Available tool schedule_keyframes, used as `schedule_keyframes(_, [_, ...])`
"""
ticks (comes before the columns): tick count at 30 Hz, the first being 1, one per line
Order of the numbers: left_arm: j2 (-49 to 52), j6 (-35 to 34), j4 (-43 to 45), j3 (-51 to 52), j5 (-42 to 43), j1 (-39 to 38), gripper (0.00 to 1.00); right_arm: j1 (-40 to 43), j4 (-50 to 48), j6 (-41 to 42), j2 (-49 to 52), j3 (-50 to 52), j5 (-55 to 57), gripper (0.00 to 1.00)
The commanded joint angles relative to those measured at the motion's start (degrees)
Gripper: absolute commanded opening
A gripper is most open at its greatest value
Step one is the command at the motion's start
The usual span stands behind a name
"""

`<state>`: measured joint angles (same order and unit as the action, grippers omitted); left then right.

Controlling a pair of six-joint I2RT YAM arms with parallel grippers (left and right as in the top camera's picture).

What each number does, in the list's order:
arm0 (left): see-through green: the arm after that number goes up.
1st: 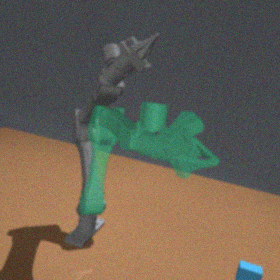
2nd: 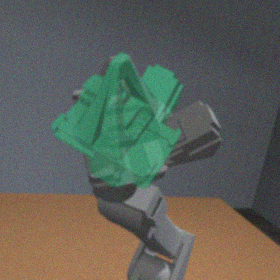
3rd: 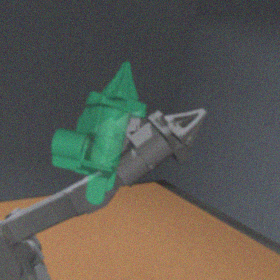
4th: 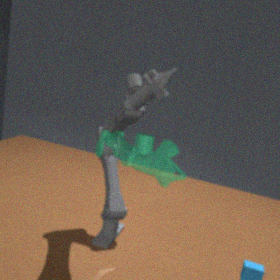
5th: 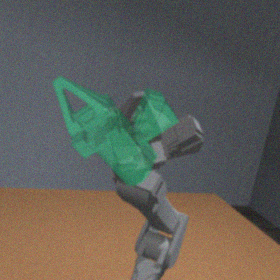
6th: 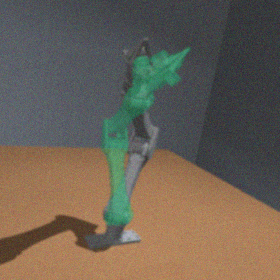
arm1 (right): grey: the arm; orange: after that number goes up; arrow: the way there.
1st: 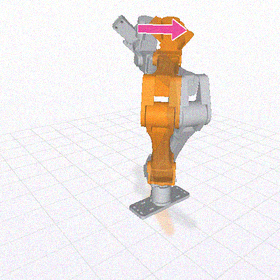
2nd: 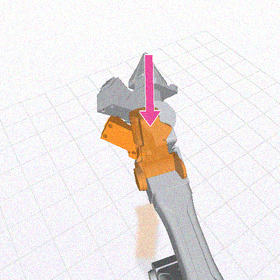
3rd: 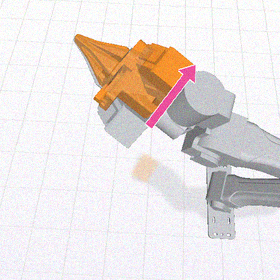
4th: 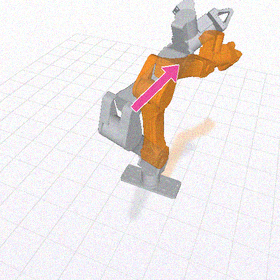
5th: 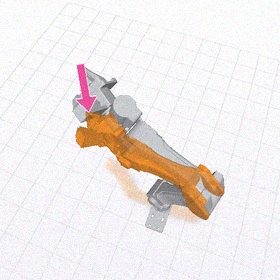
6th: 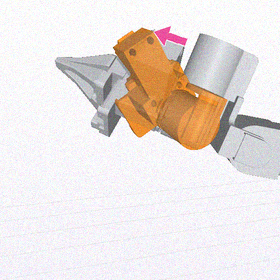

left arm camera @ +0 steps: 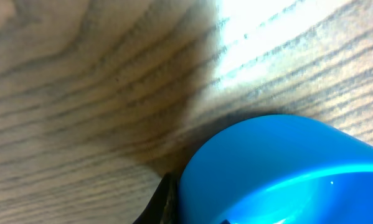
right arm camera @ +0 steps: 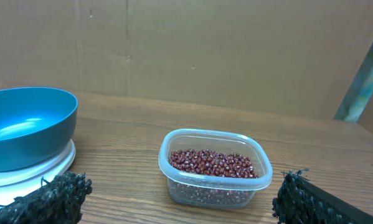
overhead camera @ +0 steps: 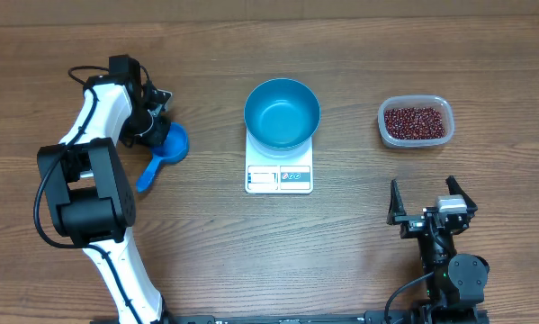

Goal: Scoop item into bowl and weigh 150g on scale
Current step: 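Lift the blue scoop with the left gripper over the teal bowl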

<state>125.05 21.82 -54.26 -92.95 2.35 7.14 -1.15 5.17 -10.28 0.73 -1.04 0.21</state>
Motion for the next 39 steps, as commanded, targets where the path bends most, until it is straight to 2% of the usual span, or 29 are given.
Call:
schedule_keyframes(1, [1.16, 0.46, -1.25, 0.76, -1.29, -0.07, 0.04, 0.2, -0.33, -0.28, -0.57, 0.57, -0.33, 1.0])
schedule_keyframes(8, [1.16, -1.33, -7.69, -5.75, -1.27, -0.07, 0.04, 0.2, -0.33, -0.28, -0.57, 0.57, -0.33, 1.0])
schedule_keyframes(16, [1.14, -6.12, -17.42, -17.88, -1.09, -0.09, 0.04, 0.2, -0.33, -0.28, -0.57, 0.57, -0.33, 1.0])
schedule_keyframes(22, [1.14, -9.09, -24.15, -27.32, 2.62, -0.31, 0.04, 0.2, -0.31, -0.28, -0.57, 0.57, -0.33, 1.0])
schedule_keyframes(30, [1.14, -18.12, -30.95, -40.11, 3.3, -3.43, 0.04, 0.2, -0.31, -0.28, -0.57, 0.57, -0.33, 1.0])
schedule_keyframes(39, [1.14, -30.71, -34.32, -51.01, 3.32, -11.54, 0.04, 0.2, -0.33, -0.28, -0.57, 0.57, -0.33, 1.0])
